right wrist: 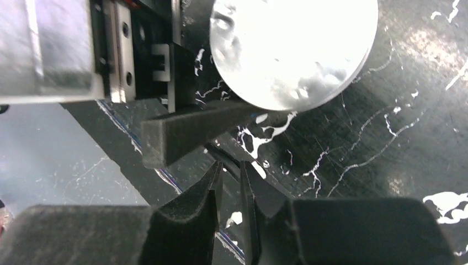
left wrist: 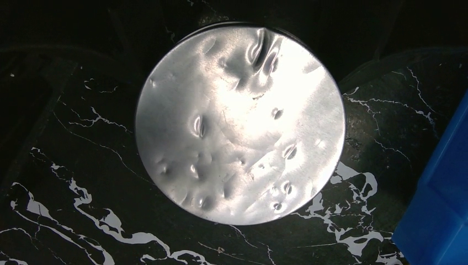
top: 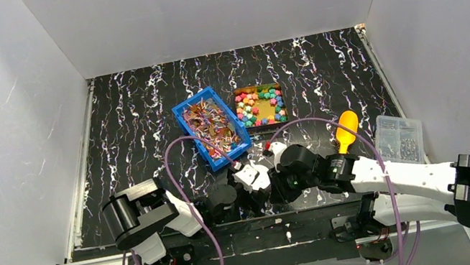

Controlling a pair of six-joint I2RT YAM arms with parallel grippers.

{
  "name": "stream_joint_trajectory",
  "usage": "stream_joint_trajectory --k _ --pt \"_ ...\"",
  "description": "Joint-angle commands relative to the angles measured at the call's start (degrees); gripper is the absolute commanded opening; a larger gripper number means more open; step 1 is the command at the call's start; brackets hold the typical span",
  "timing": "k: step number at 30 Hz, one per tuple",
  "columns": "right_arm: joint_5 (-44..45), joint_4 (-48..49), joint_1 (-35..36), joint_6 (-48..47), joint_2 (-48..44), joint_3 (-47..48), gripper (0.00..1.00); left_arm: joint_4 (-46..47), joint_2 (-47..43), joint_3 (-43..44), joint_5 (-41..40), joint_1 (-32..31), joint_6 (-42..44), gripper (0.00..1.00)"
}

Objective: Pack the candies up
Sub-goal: Screw the bottle lid onto the packing bottle.

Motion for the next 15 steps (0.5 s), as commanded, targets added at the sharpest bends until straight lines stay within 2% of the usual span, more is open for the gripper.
stream_joint_trajectory --k 1,9,15 --pt "3.03 -4.92 1.34 2.25 -1.74 2.21 0.27 -8.13 -1.19 -1.39 -2.42 0.71 -1.66 0.61" --pt "12.60 -13.71 1.34 -3.53 1.26 13.01 0.32 -8.33 -2.09 -2.57 -1.79 0.69 -1.77 0.59" --pt "14.40 -15.10 -0.18 -9.04 7.12 20.23 0.34 -8.37 -2.63 -3.02 -1.28 0.73 -1.78 0.59"
